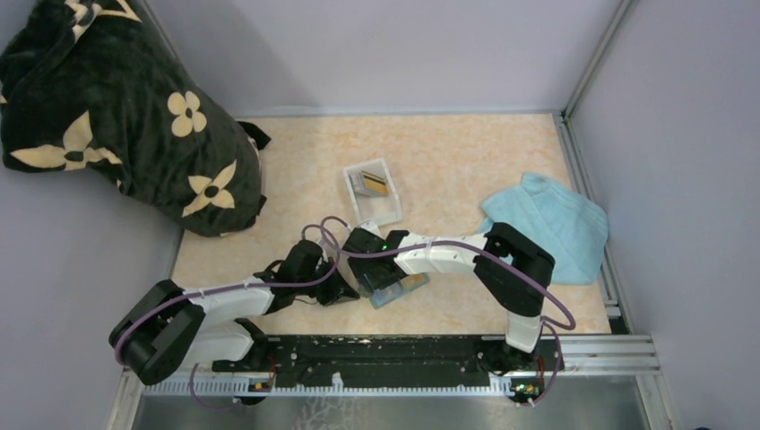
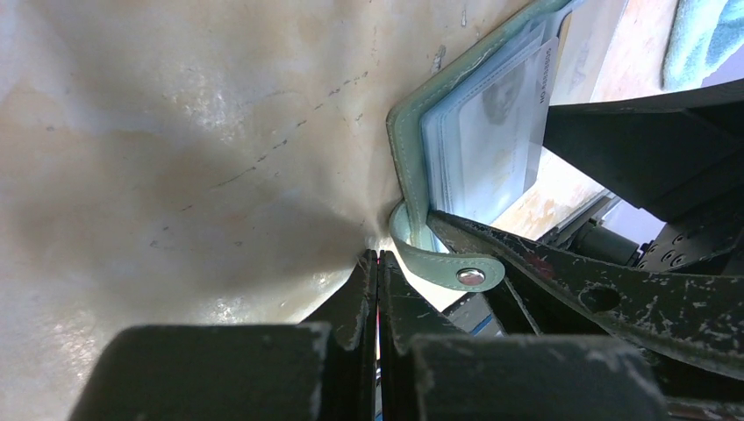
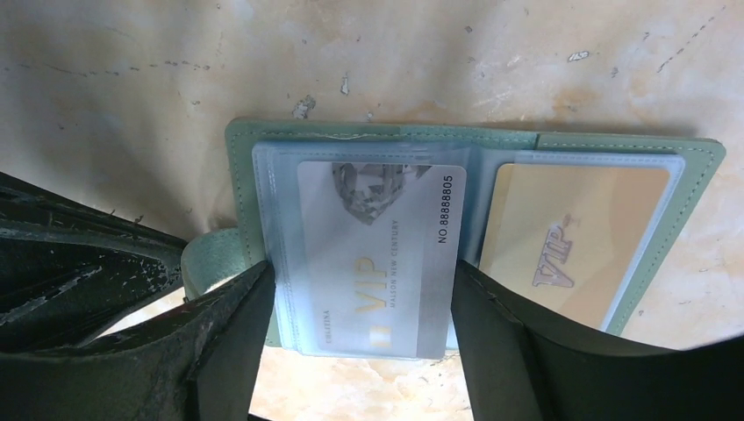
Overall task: Put the credit cards into the card holder
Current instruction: Insert the credit card into the card holder.
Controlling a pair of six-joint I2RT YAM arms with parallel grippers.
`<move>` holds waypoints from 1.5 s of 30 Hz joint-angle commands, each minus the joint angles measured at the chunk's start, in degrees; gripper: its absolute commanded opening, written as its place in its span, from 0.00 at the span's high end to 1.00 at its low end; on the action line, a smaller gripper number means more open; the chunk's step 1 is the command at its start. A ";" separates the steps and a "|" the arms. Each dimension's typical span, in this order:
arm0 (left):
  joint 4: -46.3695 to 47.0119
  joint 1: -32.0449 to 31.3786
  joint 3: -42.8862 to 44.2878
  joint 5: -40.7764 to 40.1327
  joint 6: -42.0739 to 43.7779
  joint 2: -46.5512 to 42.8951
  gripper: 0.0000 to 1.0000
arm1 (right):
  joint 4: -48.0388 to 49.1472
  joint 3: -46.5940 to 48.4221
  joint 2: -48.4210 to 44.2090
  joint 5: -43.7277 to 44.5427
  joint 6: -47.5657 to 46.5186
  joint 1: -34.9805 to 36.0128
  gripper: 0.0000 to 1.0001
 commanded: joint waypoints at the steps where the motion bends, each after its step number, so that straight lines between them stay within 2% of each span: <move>1: -0.62 -0.53 0.46 -0.78 0.55 0.92 1.00 | -5.59 -2.32 4.98 1.90 0.59 1.36 0.30; 8: -0.61 -0.53 0.16 -0.65 0.68 1.00 1.00 | -6.67 -1.65 5.06 3.44 1.29 1.97 0.46; 12: -0.73 -0.53 0.03 -0.67 0.67 0.82 1.00 | -7.09 -1.40 5.04 4.07 1.83 2.22 0.48; 14: -0.93 -0.53 -0.17 -0.83 0.64 0.59 1.00 | -7.08 -1.44 4.90 4.28 2.02 2.20 0.47; 20: -2.23 -0.53 -0.27 -1.71 0.70 -0.66 1.00 | -8.46 0.02 2.88 6.62 2.07 2.22 0.32; 23: -2.99 -0.53 -0.12 -1.97 0.86 -1.12 1.00 | -9.45 1.45 1.94 7.72 1.90 2.24 0.28; 37: -9.67 -0.37 3.45 -6.02 2.65 -3.14 1.00 | -11.30 4.19 -5.06 12.20 0.69 -0.27 0.28; 45: -12.60 -0.06 7.51 -6.20 4.21 -0.29 1.00 | -9.16 8.74 -7.42 6.97 -4.25 -4.95 0.28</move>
